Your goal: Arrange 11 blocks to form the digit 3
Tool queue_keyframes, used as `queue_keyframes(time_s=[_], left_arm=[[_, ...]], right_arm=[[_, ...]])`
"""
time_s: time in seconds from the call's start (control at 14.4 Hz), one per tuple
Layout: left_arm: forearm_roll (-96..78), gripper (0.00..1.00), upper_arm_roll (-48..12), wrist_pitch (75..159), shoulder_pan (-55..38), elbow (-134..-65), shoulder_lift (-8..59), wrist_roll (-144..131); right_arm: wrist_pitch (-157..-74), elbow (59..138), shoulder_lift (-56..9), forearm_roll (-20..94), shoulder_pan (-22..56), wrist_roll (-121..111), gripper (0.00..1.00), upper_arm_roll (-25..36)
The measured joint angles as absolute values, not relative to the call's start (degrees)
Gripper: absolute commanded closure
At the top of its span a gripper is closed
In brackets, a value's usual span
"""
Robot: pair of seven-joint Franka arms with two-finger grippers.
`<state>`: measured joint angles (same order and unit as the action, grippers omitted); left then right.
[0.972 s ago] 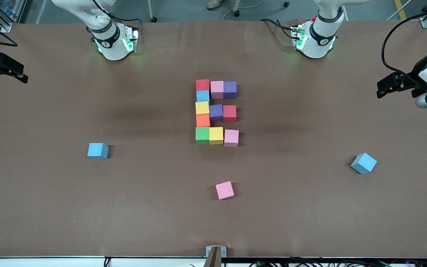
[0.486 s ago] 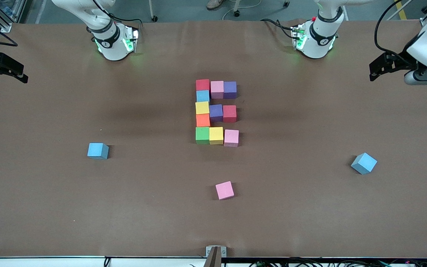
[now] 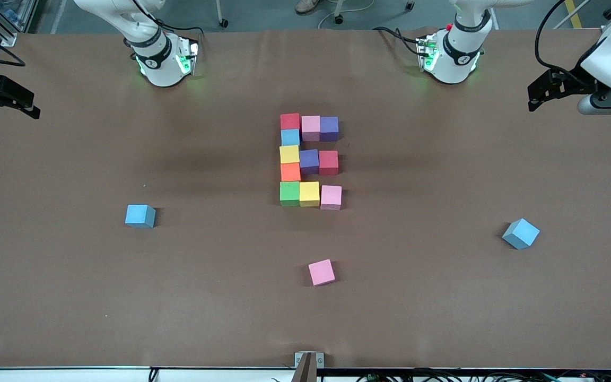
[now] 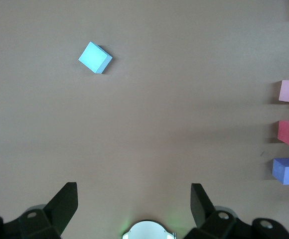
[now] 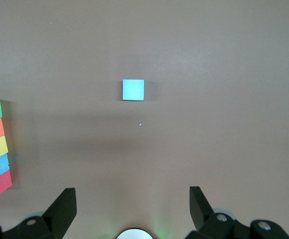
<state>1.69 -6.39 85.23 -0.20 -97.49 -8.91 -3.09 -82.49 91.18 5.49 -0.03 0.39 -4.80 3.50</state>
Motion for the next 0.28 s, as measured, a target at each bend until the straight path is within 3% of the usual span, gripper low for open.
queue_keyframes(time_s=[0.28], left_arm=[[1.74,0.0,-6.39,85.97,-0.08,-95.99,-7.86,-3.09]], right_arm=[[-82.49,91.18,5.49,-0.03,0.39,-4.8,0.0,3.5]])
